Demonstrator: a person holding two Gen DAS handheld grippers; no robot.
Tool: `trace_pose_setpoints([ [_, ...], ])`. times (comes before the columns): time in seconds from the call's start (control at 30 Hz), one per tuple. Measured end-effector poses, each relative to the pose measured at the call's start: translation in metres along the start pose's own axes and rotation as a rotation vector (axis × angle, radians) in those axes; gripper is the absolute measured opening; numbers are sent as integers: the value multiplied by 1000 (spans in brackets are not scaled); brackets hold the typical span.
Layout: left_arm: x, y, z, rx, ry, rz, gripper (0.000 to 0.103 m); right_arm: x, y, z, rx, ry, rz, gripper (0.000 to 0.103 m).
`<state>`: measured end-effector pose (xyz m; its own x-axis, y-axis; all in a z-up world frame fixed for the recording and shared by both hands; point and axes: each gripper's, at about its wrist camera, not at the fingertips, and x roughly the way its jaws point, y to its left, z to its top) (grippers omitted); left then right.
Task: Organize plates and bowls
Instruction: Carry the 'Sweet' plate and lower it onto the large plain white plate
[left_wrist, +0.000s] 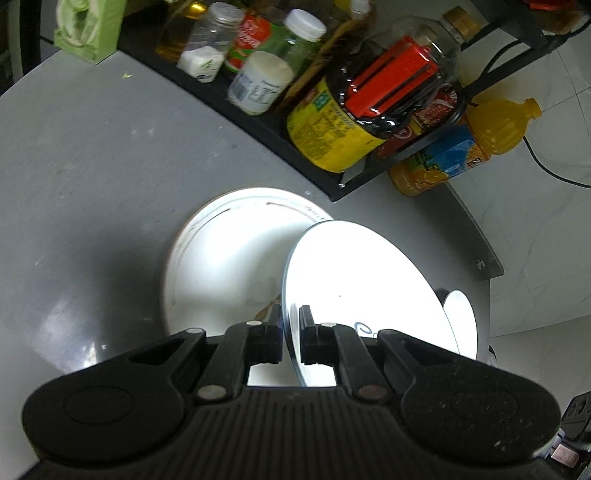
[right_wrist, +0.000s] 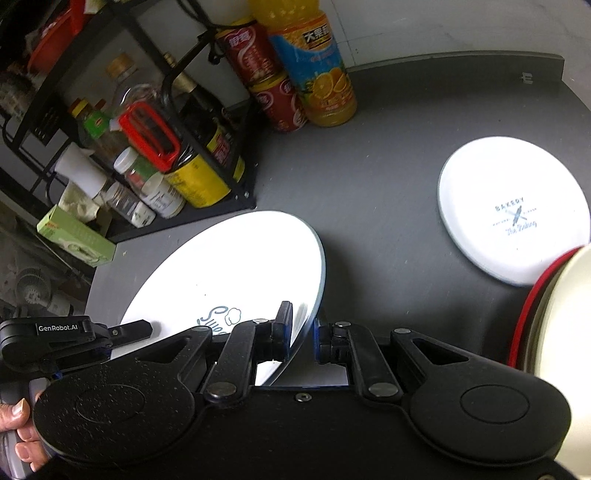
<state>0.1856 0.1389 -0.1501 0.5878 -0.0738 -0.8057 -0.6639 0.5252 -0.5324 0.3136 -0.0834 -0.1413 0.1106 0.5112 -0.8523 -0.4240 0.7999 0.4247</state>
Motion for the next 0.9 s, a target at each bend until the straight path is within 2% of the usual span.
trace_pose_setpoints([
  [0.5,-4,39,-22,-49,32,26,6,8,14,-29,-35,32,-14,11],
  [0.9,11,50,-15,-57,47,51,6,25,24,-28,-62,45,-33,11],
])
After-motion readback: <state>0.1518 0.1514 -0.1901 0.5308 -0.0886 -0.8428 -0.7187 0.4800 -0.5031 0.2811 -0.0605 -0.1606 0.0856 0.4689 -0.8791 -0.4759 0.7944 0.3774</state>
